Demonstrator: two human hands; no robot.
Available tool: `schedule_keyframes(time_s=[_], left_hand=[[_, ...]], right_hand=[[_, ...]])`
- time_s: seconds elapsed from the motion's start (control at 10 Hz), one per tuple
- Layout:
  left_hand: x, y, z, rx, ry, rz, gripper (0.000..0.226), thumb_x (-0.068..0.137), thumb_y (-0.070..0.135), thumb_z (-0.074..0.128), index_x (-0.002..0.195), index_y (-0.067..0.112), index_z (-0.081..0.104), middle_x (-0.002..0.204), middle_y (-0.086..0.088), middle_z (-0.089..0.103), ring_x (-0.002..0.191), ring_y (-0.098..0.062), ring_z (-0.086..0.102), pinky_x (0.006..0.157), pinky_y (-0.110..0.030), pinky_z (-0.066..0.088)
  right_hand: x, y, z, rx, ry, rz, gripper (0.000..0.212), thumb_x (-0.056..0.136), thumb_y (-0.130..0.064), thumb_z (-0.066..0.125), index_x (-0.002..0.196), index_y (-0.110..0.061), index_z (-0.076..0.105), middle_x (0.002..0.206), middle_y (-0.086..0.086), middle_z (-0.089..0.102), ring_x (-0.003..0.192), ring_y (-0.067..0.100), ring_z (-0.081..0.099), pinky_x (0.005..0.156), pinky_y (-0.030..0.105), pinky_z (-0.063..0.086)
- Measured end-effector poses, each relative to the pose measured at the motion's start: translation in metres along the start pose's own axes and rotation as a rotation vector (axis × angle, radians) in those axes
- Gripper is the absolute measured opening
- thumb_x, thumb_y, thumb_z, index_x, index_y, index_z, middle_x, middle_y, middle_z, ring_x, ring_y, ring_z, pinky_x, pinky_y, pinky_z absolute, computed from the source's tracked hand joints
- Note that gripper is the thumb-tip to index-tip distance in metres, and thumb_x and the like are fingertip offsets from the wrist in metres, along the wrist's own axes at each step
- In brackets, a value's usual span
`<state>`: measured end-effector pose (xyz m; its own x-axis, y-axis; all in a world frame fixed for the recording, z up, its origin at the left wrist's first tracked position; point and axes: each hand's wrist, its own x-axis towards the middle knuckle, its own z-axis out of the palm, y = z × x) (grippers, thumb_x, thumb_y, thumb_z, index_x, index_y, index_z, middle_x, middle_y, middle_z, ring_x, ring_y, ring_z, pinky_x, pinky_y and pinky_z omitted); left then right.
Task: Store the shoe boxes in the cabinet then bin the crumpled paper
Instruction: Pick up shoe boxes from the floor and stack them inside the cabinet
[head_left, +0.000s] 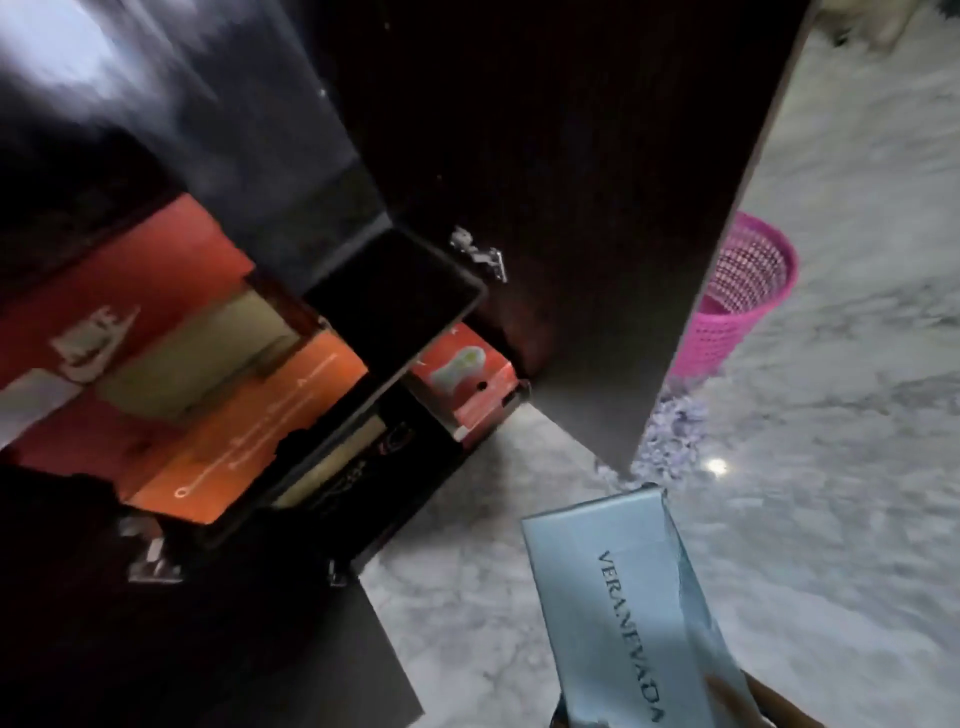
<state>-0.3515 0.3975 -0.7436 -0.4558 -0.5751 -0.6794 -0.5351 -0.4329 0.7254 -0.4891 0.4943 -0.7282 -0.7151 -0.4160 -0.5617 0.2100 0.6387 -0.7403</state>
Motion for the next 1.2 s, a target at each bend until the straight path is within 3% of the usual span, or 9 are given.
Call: schedule_keyframes(time_s=[0.1,0.2,0.3,0.6,0.7,0.8,0.9,1.0,1.2], left_hand=[[-0.032,0.025,-0.109,-0.271,0.064,0.093,0.042,0.093,0.017,0.071,0.129,0.031,0.055,0.111,0.014,0.073,0.084,0.024,0.062,0.073,-0.002,0.047],[-0.001,0.135,-0.184,-0.228,0.177,-0.078,0.039,0.092,0.015,0.073,0.123,0.028,0.054,0.116,0.000,0.071,0.071,0.030,0.057,0.066,0.003,0.044],[0.040,0.212,-0.231,-0.229,0.295,0.144,0.039,0.096,0.017,0.068,0.129,0.030,0.052,0.114,0.008,0.067,0.083,0.027,0.060,0.071,0.001,0.045],[0.168,0.363,-0.300,-0.420,0.522,0.307,0.080,0.062,0.057,0.071,0.135,0.028,0.056,0.122,-0.001,0.063,0.118,-0.026,0.063,0.103,-0.052,0.053],[0.194,0.382,-0.314,-0.445,0.567,0.336,0.067,0.073,0.046,0.073,0.133,0.023,0.056,0.125,-0.001,0.065,0.121,-0.023,0.062,0.108,-0.050,0.050],[0.211,0.387,-0.315,-0.336,0.610,0.372,0.076,0.085,0.043,0.072,0.151,0.015,0.045,0.149,-0.006,0.056,0.135,-0.019,0.055,0.114,-0.036,0.043],[0.227,0.386,-0.315,-0.343,0.716,0.320,0.060,0.094,0.029,0.070,0.147,0.009,0.048,0.144,-0.012,0.059,0.129,-0.017,0.059,0.098,-0.018,0.042],[0.238,0.387,-0.315,-0.240,0.752,0.317,0.042,0.096,0.028,0.069,0.130,0.006,0.060,0.128,-0.010,0.071,0.119,-0.019,0.066,0.080,-0.004,0.040],[0.204,0.375,-0.300,-0.197,0.804,0.193,0.065,0.093,0.034,0.072,0.146,0.006,0.048,0.136,-0.015,0.065,0.126,-0.026,0.061,0.102,-0.030,0.043]], right_hand=[[-0.003,-0.084,0.086,0.075,-0.215,-0.041,0.027,0.080,-0.047,0.081,0.105,-0.035,0.080,0.085,-0.015,0.079,0.087,0.008,0.072,0.071,0.023,0.052],[0.022,-0.222,0.107,0.001,0.154,-0.095,0.020,0.082,-0.050,0.079,0.102,-0.044,0.077,0.083,-0.018,0.078,0.087,0.004,0.071,0.064,0.016,0.050],[0.047,-0.308,0.128,0.015,0.066,-0.204,0.044,0.082,-0.054,0.071,0.118,-0.030,0.078,0.094,-0.010,0.078,0.088,0.011,0.071,0.072,0.027,0.050],[0.173,-0.492,0.203,0.117,0.113,-0.485,0.026,0.093,-0.032,0.070,0.117,-0.023,0.073,0.101,-0.006,0.074,0.086,0.012,0.069,0.073,0.023,0.054],[0.203,-0.515,0.231,0.223,0.062,-0.499,0.046,0.079,-0.039,0.071,0.124,-0.029,0.068,0.115,-0.004,0.072,0.106,0.017,0.071,0.090,0.046,0.060],[0.209,-0.514,0.253,0.199,0.039,-0.539,0.056,0.084,-0.027,0.076,0.137,-0.033,0.060,0.127,-0.011,0.058,0.126,0.017,0.059,0.107,0.037,0.051],[0.213,-0.505,0.273,0.142,-0.013,-0.552,0.054,0.092,-0.015,0.074,0.144,-0.017,0.056,0.138,-0.005,0.054,0.129,0.023,0.058,0.088,0.006,0.049],[0.222,-0.502,0.290,0.118,-0.066,-0.568,0.054,0.088,-0.028,0.075,0.139,-0.023,0.059,0.160,0.003,0.037,0.128,0.027,0.062,0.095,0.032,0.059],[0.201,-0.481,0.268,0.080,-0.051,-0.599,0.069,0.086,-0.045,0.067,0.150,-0.042,0.041,0.155,-0.003,0.045,0.135,0.026,0.055,0.105,0.037,0.051]])
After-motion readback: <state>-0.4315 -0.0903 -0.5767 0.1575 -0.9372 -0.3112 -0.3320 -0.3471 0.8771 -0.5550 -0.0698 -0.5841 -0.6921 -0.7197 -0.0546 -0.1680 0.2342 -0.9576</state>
